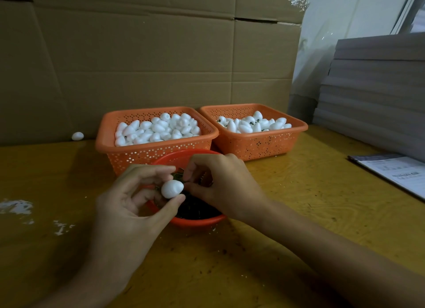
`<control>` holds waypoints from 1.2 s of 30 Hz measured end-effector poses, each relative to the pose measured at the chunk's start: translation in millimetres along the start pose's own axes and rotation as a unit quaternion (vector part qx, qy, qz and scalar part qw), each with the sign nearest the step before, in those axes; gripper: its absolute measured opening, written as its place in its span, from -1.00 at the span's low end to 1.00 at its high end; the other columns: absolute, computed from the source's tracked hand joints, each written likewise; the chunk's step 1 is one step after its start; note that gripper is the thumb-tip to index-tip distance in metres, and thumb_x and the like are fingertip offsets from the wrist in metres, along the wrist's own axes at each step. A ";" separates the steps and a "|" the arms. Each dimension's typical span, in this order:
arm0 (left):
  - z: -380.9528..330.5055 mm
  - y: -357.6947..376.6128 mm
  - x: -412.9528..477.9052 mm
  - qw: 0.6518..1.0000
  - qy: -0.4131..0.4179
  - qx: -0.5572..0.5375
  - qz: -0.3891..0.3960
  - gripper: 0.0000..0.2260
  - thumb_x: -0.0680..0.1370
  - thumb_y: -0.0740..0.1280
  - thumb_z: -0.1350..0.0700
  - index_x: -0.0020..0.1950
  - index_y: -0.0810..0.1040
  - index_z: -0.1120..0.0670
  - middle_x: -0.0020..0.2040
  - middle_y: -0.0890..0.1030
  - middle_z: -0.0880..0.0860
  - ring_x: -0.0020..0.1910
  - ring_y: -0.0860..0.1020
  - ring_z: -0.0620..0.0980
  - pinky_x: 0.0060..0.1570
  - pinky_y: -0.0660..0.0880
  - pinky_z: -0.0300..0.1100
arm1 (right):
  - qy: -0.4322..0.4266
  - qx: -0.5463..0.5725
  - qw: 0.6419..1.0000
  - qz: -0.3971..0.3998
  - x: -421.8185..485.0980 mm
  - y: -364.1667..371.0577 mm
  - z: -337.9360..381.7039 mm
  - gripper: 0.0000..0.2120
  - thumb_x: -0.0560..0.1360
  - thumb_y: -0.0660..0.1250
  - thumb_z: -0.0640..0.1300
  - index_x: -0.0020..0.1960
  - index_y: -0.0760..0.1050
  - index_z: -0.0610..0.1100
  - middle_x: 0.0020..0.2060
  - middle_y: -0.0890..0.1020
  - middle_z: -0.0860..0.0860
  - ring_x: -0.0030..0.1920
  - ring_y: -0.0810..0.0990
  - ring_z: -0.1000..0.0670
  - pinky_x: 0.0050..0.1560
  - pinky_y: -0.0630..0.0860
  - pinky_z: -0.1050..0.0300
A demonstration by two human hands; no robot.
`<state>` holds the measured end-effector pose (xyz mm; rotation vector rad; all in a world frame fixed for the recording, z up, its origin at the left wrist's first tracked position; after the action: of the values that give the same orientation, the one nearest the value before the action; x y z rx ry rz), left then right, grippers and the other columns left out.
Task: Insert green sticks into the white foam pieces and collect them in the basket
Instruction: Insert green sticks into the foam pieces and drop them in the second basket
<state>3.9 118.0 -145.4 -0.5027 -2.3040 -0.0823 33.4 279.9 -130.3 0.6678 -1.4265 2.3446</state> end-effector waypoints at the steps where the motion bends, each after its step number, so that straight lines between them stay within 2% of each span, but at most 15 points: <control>1: 0.2 -0.4 0.2 1.000 -0.004 0.001 -0.002 -0.61 0.37 0.57 0.16 0.17 0.67 -0.08 0.03 0.64 0.02 0.06 0.67 0.07 -0.02 0.62 -0.28 | 0.000 0.000 1.000 0.000 0.2 -0.1 -0.3 -0.86 0.48 0.56 -0.09 -0.01 0.63 0.03 -0.12 0.70 0.18 -0.08 0.65 0.17 -0.02 0.61 0.10; 3: 0.3 -1.4 -0.1 1.000 -0.007 0.007 -0.005 -0.62 0.36 0.58 0.11 0.16 0.68 -0.11 0.03 0.61 0.00 0.06 0.65 0.08 -0.01 0.62 -0.28 | 0.000 -0.001 1.000 -0.001 0.2 0.2 0.1 -0.86 0.48 0.55 -0.09 -0.01 0.63 0.04 -0.12 0.70 0.18 -0.07 0.65 0.17 -0.01 0.61 0.10; 7: 6.8 -4.5 0.1 0.999 -0.031 -0.014 -0.019 -0.76 0.43 0.64 0.01 0.04 0.70 -0.11 0.06 0.65 0.02 0.08 0.67 0.07 -0.01 0.61 -0.30 | 0.005 0.012 1.000 0.001 0.7 1.0 -1.6 -0.86 0.48 0.55 -0.11 -0.01 0.63 0.04 -0.13 0.70 0.19 -0.08 0.66 0.18 -0.01 0.61 0.13; 10: 13.2 -9.4 1.0 0.996 -0.055 -0.044 -0.047 -0.76 0.45 0.62 0.04 0.06 0.69 -0.13 0.07 0.70 -0.01 0.11 0.69 -0.03 0.03 0.58 -0.36 | 0.032 0.054 0.998 -0.006 2.5 -1.0 -8.2 -0.86 0.48 0.56 -0.13 -0.02 0.63 0.01 -0.17 0.73 0.17 -0.11 0.68 0.19 -0.01 0.59 0.13; 12: 16.0 -13.9 1.8 0.994 -0.064 -0.059 -0.071 -0.79 0.46 0.53 0.04 0.06 0.68 -0.18 0.08 0.72 -0.05 0.13 0.69 -0.08 0.05 0.58 -0.37 | 0.050 0.102 0.994 0.002 3.7 -0.1 -10.9 -0.84 0.49 0.57 -0.15 0.00 0.61 -0.05 -0.19 0.75 0.10 -0.20 0.71 0.16 -0.05 0.62 0.12; 14: 20.5 -18.7 1.9 0.990 -0.079 -0.076 -0.092 -0.80 0.46 0.51 0.01 0.06 0.67 -0.16 0.09 0.73 -0.04 0.11 0.71 -0.04 0.05 0.62 -0.30 | 0.058 0.161 0.985 0.012 4.0 1.1 -10.3 -0.81 0.50 0.56 -0.19 0.00 0.57 -0.13 -0.20 0.76 0.03 -0.30 0.73 0.09 -0.11 0.65 0.11; 18: 26.9 -22.8 2.0 0.985 -0.103 -0.090 -0.109 -0.79 0.47 0.50 0.03 0.09 0.67 -0.08 0.09 0.74 0.01 0.01 0.73 0.00 0.01 0.66 -0.24 | 0.043 0.209 0.977 0.019 4.4 0.5 -4.3 -0.77 0.52 0.55 -0.21 0.00 0.49 -0.18 -0.17 0.77 -0.02 -0.34 0.74 -0.01 -0.25 0.54 0.26; 21: 28.6 -22.4 1.7 0.984 -0.106 -0.091 -0.110 -0.78 0.47 0.49 0.07 0.10 0.66 -0.06 0.10 0.74 0.02 0.04 0.73 0.00 0.01 0.66 -0.24 | 0.030 0.217 0.976 0.021 4.4 0.0 -1.9 -0.77 0.52 0.55 -0.21 -0.02 0.48 -0.16 -0.19 0.76 -0.01 -0.34 0.74 0.00 -0.28 0.53 0.28; 25: 29.6 -22.5 1.2 0.985 -0.106 -0.086 -0.109 -0.78 0.46 0.50 0.06 0.10 0.67 -0.07 0.10 0.74 0.01 0.05 0.73 0.00 0.02 0.66 -0.24 | 0.010 0.209 0.978 0.026 3.8 -0.7 1.7 -0.77 0.52 0.54 -0.20 -0.04 0.48 -0.14 -0.19 0.76 0.00 -0.32 0.74 0.03 -0.22 0.63 0.16; 29: 28.3 -22.4 1.9 0.986 -0.099 -0.085 -0.103 -0.79 0.44 0.51 0.02 0.07 0.69 -0.12 0.09 0.75 -0.03 0.09 0.72 -0.05 0.03 0.65 -0.26 | -0.001 0.203 0.979 0.025 3.0 -1.3 4.7 -0.77 0.52 0.55 -0.20 -0.05 0.48 -0.14 -0.20 0.76 0.00 -0.34 0.73 0.05 -0.25 0.59 0.22; 36: 23.1 -16.3 2.4 0.996 -0.063 -0.028 -0.056 -0.77 0.43 0.56 0.07 0.05 0.70 -0.12 0.05 0.75 -0.03 0.09 0.73 -0.05 0.06 0.63 -0.27 | -0.019 0.181 0.983 0.016 1.5 -2.6 10.0 -0.78 0.51 0.56 -0.21 -0.10 0.50 -0.13 -0.26 0.74 0.02 -0.35 0.72 0.09 -0.20 0.66 0.07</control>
<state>-19.5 108.6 -158.5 -0.4162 -2.4583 -0.1742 35.7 272.1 -123.7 0.7898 -1.0372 2.6574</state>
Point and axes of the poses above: each hand's wrist, its own x-axis towards the middle knuckle, its own y-axis out of the palm, z = x × y, the point moved 9 cm from there along x, towards the middle knuckle
